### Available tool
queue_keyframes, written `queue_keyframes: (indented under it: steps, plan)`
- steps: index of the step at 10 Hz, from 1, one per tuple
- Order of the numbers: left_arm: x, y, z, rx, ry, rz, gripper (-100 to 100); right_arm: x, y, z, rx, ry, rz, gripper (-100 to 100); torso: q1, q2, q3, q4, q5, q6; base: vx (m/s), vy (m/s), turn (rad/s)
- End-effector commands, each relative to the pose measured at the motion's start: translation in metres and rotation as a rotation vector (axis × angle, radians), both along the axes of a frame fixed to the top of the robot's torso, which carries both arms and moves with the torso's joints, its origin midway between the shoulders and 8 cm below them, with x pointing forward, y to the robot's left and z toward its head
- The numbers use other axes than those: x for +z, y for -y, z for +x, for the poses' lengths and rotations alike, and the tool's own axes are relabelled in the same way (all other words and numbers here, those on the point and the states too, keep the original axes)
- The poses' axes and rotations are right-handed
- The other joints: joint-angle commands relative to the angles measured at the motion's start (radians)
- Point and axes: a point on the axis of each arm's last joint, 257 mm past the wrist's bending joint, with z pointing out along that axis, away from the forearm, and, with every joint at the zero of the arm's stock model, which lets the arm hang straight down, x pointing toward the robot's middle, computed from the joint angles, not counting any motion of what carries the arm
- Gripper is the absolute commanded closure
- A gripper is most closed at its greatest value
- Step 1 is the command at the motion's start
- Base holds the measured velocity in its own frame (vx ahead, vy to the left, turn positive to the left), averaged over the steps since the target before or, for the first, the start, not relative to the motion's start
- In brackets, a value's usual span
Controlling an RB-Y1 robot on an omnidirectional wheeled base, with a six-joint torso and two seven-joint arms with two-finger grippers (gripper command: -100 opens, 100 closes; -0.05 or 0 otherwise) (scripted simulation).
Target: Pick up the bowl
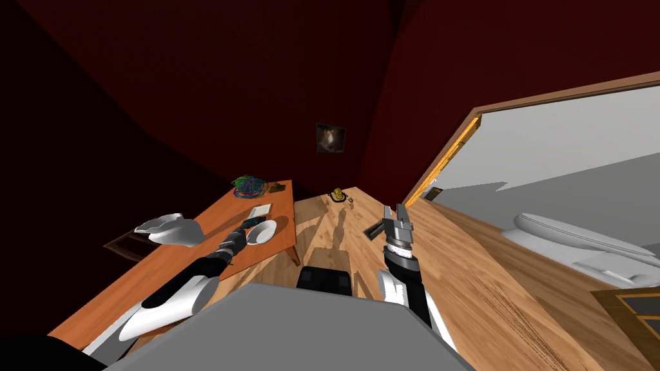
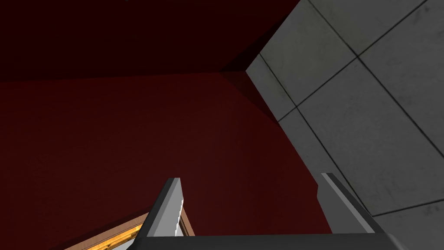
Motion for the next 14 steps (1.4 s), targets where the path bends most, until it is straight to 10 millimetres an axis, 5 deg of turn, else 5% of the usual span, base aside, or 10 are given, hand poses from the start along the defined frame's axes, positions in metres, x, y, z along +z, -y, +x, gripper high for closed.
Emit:
queue_keyframes:
  steps: [1,14]
  plan:
    - [-0.015,-0.011,-0.014,0.036,-0.049,-0.039,-100,0.000,0.000,0.000,0.000,0.000,0.000,0,0.000,0.000,0.000,0.000,0.000,0.000,0.021,0.000,-0.143]
    - [-0.112,-0.043,-0.110,0.260,-0.332,-0.317,-100,0.000,0.000,0.000,0.000,0.000,0.000,0,0.001,-0.002,-0.001,0.000,0.000,0.000,0.030,0.009,-0.101]
